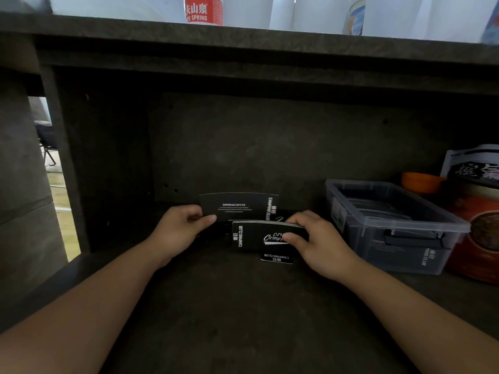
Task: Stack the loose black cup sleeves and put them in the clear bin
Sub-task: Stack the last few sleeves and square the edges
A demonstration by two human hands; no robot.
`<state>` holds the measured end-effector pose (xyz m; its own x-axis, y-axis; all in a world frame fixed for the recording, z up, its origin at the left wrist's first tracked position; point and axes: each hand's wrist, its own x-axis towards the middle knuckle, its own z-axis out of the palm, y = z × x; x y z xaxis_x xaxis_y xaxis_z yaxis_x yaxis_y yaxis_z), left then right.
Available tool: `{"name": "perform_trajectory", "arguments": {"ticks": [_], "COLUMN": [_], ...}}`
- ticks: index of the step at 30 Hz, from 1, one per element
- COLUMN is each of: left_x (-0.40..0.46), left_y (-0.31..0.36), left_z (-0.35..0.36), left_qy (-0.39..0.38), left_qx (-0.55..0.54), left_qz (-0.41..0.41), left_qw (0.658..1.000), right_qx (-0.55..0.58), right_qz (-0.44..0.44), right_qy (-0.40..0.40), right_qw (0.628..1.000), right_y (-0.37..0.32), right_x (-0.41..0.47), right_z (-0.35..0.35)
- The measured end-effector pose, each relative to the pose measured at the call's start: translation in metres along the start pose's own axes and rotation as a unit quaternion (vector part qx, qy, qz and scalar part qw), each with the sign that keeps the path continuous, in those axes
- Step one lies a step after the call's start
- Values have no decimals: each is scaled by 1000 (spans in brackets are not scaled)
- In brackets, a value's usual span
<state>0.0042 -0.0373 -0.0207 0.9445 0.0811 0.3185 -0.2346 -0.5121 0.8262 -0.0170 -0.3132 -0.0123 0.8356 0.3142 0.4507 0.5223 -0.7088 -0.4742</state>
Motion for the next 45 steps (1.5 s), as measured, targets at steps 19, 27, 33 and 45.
{"name": "perform_trajectory", "arguments": {"ticks": [19,27,33,45], "left_x": [-3,-4,-3,13], "left_y": [8,4,1,-20], "left_z": [21,23,19,0], "left_qy": [-154,-206,-186,20], "left_qx": [-18,28,65,234], "left_qz": [9,111,128,-10], "left_qw": [988,972,972,972], "right_qx": [-3,31,21,36], "right_qz": [13,63,31,-7], "right_qy": [-41,-19,-8,-24], "right_qw": [999,997,999,999], "right_y": [4,-2,1,0], "right_x": [0,-3,-3,-2], "right_z": [0,0,0,-16]}}
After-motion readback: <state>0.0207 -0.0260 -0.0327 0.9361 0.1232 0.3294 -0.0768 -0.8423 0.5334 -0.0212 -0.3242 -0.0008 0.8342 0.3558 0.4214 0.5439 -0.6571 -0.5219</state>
